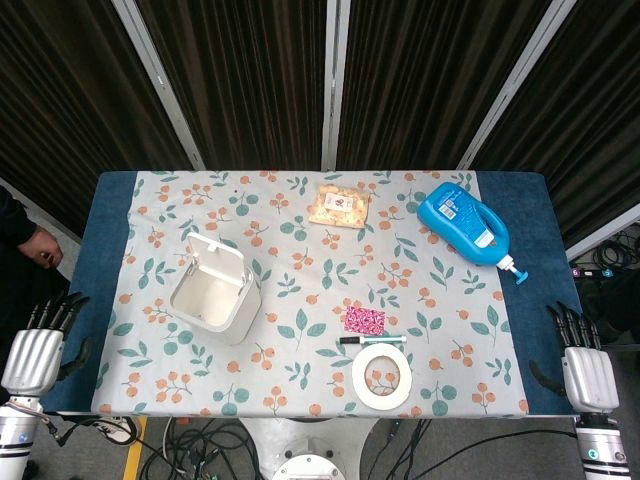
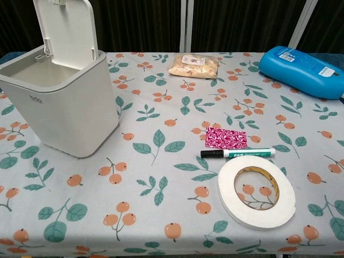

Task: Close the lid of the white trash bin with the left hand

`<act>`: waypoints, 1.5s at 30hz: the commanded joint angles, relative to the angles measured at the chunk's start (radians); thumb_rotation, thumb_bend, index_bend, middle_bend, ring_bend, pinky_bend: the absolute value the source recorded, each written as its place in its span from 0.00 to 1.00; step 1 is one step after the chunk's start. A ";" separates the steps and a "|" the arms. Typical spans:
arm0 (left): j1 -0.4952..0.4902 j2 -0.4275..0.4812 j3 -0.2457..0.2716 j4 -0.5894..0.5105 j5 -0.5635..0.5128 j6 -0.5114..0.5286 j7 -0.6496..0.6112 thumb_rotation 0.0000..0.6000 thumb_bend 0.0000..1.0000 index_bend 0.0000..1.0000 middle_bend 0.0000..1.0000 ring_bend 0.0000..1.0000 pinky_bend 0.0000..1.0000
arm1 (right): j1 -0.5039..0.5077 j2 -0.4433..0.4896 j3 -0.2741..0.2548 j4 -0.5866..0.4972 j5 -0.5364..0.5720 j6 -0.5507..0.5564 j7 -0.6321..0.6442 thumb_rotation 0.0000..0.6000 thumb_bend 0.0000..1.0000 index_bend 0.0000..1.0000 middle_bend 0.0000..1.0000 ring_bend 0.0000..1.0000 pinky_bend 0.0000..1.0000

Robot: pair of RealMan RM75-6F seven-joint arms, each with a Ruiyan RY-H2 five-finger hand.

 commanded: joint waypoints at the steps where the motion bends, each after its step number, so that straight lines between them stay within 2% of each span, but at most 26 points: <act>1: 0.001 0.005 -0.002 -0.005 0.004 0.001 -0.001 1.00 0.45 0.16 0.12 0.02 0.09 | 0.001 0.000 -0.001 -0.003 -0.001 -0.003 -0.004 1.00 0.18 0.00 0.00 0.00 0.00; 8: -0.003 0.019 -0.014 -0.027 0.012 0.000 -0.002 1.00 0.45 0.16 0.12 0.02 0.09 | 0.000 0.002 0.001 -0.002 0.004 -0.004 -0.001 1.00 0.18 0.00 0.00 0.00 0.00; 12: -0.023 0.034 -0.047 -0.052 0.017 0.008 -0.014 1.00 0.45 0.15 0.12 0.02 0.09 | -0.001 0.003 0.002 0.001 0.006 -0.002 0.003 1.00 0.18 0.00 0.00 0.00 0.00; 19: -0.134 0.140 -0.111 -0.199 0.103 -0.021 -0.005 1.00 0.45 0.15 0.12 0.02 0.09 | 0.004 0.001 0.002 0.010 0.005 -0.011 0.000 1.00 0.18 0.00 0.00 0.00 0.00; 24: -0.252 0.233 -0.149 -0.356 0.131 -0.159 0.014 1.00 0.45 0.14 0.12 0.02 0.09 | 0.002 0.000 0.004 0.019 0.011 -0.012 0.014 1.00 0.18 0.00 0.00 0.00 0.00; 27: -0.321 0.253 -0.175 -0.405 0.125 -0.244 0.046 1.00 0.45 0.13 0.12 0.02 0.09 | 0.000 -0.003 0.003 0.030 0.013 -0.014 0.024 1.00 0.18 0.00 0.00 0.00 0.00; 29: -0.358 0.255 -0.191 -0.425 0.110 -0.289 0.043 1.00 0.45 0.12 0.12 0.02 0.09 | -0.001 -0.006 0.002 0.037 0.014 -0.014 0.030 1.00 0.18 0.00 0.00 0.00 0.00; 37: -0.510 0.313 -0.236 -0.477 0.051 -0.497 -0.111 1.00 0.48 0.11 0.12 0.02 0.09 | -0.006 0.001 0.012 0.045 0.020 -0.001 0.045 1.00 0.18 0.00 0.00 0.00 0.00; 41: -0.562 0.346 -0.232 -0.498 0.040 -0.586 -0.173 1.00 0.51 0.11 0.13 0.02 0.09 | -0.005 -0.006 0.010 0.055 0.026 -0.014 0.049 1.00 0.18 0.00 0.00 0.00 0.00; 45: -0.601 0.360 -0.218 -0.502 0.030 -0.656 -0.175 1.00 0.55 0.11 0.14 0.02 0.09 | -0.003 -0.013 0.009 0.065 0.024 -0.018 0.059 1.00 0.18 0.00 0.00 0.00 0.00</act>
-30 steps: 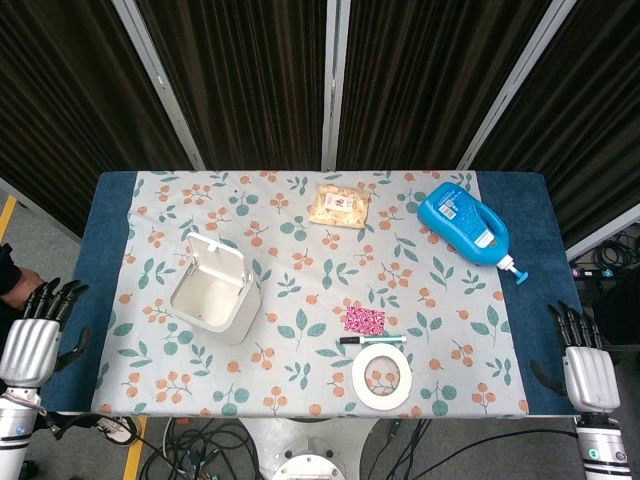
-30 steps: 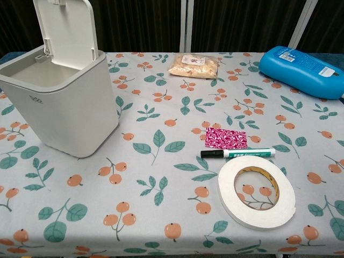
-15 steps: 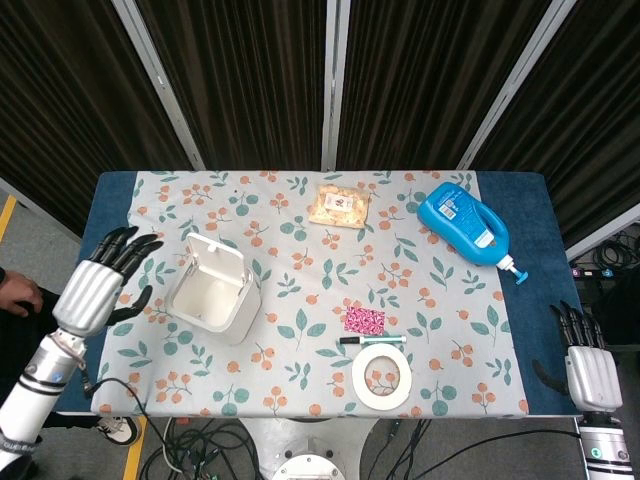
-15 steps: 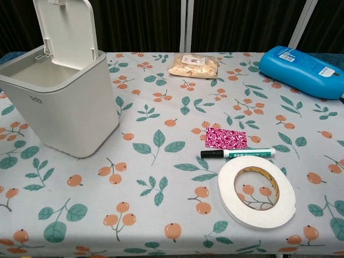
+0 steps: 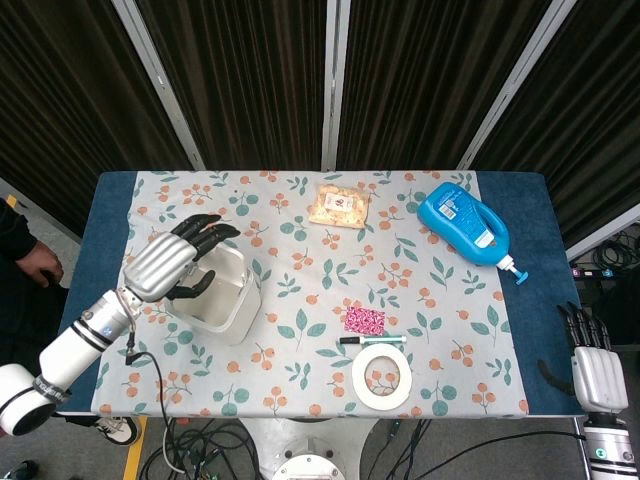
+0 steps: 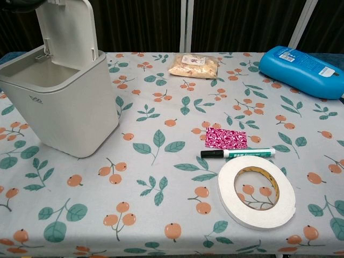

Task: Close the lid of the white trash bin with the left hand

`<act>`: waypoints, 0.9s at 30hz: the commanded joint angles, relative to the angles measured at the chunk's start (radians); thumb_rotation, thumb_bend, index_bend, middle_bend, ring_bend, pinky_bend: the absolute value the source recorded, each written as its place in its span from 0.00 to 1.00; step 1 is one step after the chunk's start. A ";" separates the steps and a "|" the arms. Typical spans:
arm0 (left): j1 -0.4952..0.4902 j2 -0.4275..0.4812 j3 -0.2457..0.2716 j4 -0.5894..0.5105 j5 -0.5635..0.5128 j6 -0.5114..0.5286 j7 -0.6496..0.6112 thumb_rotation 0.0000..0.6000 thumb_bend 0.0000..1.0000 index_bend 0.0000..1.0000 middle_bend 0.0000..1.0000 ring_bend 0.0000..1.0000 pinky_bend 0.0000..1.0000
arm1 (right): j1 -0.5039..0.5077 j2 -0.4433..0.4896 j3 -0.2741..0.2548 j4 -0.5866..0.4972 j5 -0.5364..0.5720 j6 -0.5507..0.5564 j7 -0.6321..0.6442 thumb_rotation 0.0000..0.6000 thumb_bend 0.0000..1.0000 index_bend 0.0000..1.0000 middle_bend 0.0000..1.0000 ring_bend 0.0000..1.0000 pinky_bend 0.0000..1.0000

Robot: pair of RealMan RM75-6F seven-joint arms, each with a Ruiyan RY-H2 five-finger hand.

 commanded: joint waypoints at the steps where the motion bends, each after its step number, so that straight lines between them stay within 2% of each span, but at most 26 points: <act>1: -0.037 0.020 0.011 -0.013 -0.016 -0.053 -0.006 1.00 0.55 0.11 0.14 0.02 0.09 | 0.001 -0.003 0.001 0.005 -0.001 0.002 0.007 1.00 0.18 0.00 0.00 0.00 0.00; 6: -0.045 0.042 0.024 -0.040 -0.036 -0.072 0.008 1.00 0.56 0.11 0.16 0.03 0.09 | -0.001 -0.003 0.004 0.016 0.004 0.000 0.018 1.00 0.18 0.00 0.00 0.00 0.00; 17: -0.023 0.091 0.054 -0.098 -0.075 -0.063 0.091 1.00 0.56 0.12 0.22 0.10 0.09 | 0.002 -0.011 0.004 0.045 0.014 -0.022 0.045 1.00 0.18 0.00 0.00 0.00 0.00; 27: -0.009 0.161 0.078 -0.215 -0.097 -0.073 0.187 1.00 0.60 0.12 0.25 0.11 0.09 | 0.006 -0.021 0.001 0.061 0.013 -0.034 0.053 1.00 0.18 0.00 0.00 0.00 0.00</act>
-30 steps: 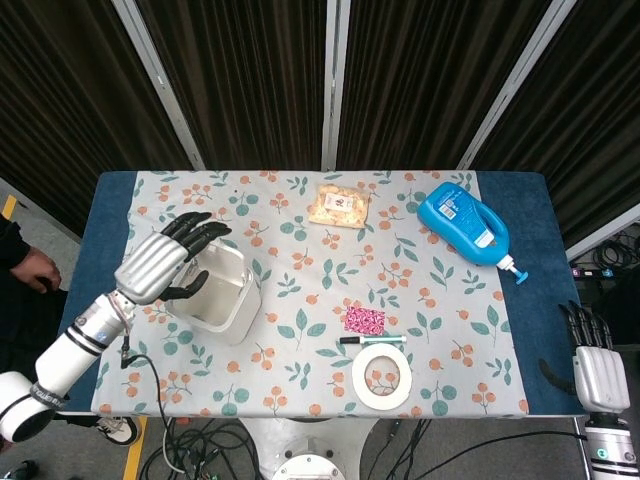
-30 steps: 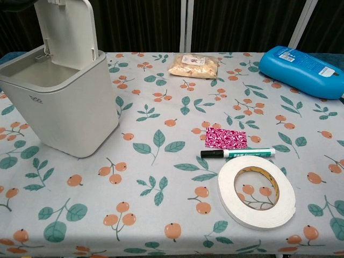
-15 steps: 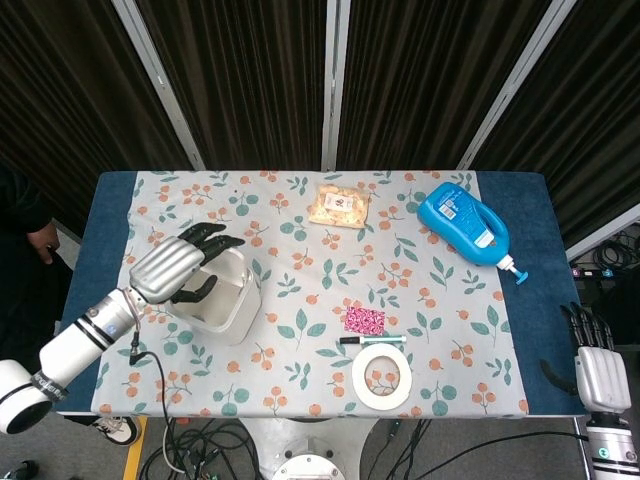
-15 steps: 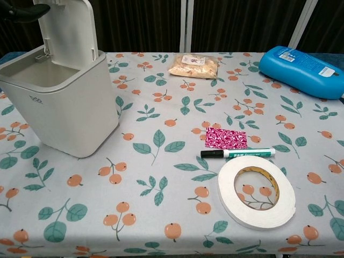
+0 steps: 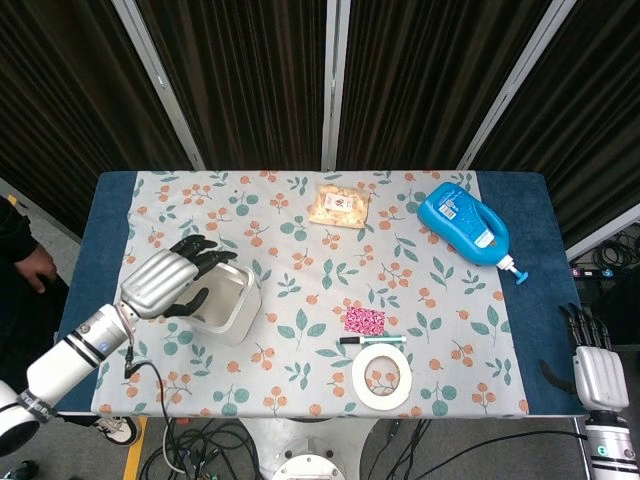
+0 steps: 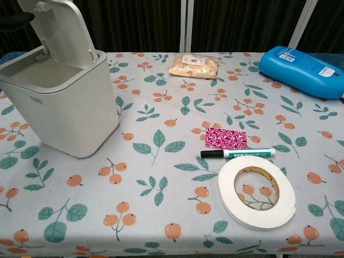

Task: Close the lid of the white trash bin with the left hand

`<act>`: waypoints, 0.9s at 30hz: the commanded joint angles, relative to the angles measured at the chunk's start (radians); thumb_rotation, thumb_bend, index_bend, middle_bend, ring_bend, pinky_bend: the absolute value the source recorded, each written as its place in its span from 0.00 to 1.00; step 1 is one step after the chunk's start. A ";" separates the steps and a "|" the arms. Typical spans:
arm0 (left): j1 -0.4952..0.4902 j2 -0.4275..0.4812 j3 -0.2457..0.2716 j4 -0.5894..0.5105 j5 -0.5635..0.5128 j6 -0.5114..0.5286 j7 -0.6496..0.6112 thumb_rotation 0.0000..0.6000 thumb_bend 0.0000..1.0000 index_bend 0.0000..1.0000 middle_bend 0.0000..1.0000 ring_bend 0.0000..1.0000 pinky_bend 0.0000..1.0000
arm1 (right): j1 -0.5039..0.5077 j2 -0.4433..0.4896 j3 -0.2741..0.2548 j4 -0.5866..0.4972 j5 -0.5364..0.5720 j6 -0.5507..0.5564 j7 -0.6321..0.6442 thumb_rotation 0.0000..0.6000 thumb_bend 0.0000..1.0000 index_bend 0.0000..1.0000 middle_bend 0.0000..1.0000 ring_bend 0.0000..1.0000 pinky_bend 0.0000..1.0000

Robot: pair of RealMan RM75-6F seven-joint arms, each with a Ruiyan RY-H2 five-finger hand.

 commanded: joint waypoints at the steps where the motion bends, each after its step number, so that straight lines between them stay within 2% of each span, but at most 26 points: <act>1: 0.007 0.024 0.010 -0.037 -0.010 -0.005 0.033 1.00 0.60 0.12 0.25 0.12 0.09 | 0.001 -0.002 -0.002 0.003 -0.001 -0.004 0.001 1.00 0.18 0.00 0.00 0.00 0.00; 8: 0.028 0.037 0.033 -0.071 -0.022 0.004 0.087 1.00 0.62 0.14 0.25 0.12 0.09 | 0.005 -0.005 -0.004 0.005 -0.002 -0.014 -0.003 1.00 0.18 0.00 0.00 0.00 0.00; 16: 0.076 0.015 0.075 -0.058 -0.009 0.037 0.115 1.00 0.62 0.14 0.25 0.12 0.09 | 0.009 -0.006 -0.008 -0.004 -0.006 -0.018 -0.017 1.00 0.18 0.00 0.00 0.00 0.00; 27: 0.121 -0.007 0.113 -0.034 0.028 0.073 0.103 1.00 0.62 0.14 0.25 0.12 0.09 | 0.013 -0.004 -0.011 -0.027 -0.012 -0.019 -0.044 1.00 0.18 0.00 0.00 0.00 0.00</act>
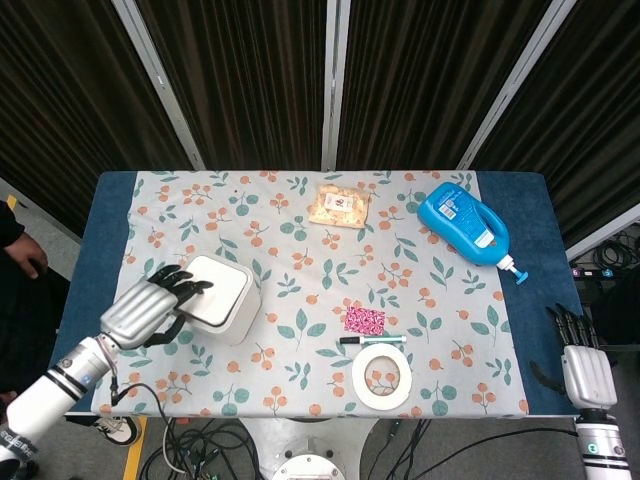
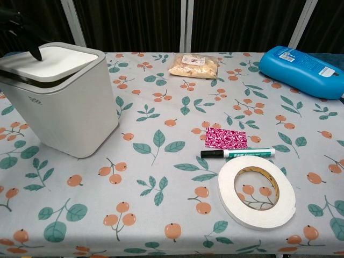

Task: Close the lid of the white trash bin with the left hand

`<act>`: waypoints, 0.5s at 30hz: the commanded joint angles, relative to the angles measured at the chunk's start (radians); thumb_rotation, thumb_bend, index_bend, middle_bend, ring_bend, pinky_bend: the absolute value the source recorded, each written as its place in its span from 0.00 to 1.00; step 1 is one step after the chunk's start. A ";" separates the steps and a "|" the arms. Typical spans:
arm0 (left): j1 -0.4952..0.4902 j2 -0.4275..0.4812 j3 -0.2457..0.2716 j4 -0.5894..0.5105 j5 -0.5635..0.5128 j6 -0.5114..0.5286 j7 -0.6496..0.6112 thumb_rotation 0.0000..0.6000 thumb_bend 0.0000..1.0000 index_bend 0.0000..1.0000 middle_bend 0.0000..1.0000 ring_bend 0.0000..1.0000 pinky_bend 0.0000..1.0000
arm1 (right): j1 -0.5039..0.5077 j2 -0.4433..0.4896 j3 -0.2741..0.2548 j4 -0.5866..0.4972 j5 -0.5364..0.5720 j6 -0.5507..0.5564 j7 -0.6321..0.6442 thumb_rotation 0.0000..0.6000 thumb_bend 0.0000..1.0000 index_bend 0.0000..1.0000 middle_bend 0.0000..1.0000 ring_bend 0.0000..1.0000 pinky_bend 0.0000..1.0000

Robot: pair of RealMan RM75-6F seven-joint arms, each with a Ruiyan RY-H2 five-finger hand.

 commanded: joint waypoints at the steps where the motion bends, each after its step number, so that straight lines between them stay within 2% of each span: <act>1: 0.006 -0.009 0.007 0.007 0.007 0.004 -0.004 1.00 0.62 0.14 0.25 0.12 0.09 | 0.001 -0.001 -0.001 -0.002 0.000 -0.003 -0.003 1.00 0.18 0.00 0.00 0.00 0.00; 15: 0.032 -0.050 0.044 0.039 0.009 -0.007 -0.009 1.00 0.62 0.14 0.26 0.12 0.09 | 0.002 -0.006 -0.006 0.002 0.001 -0.011 -0.005 1.00 0.18 0.00 0.00 0.00 0.00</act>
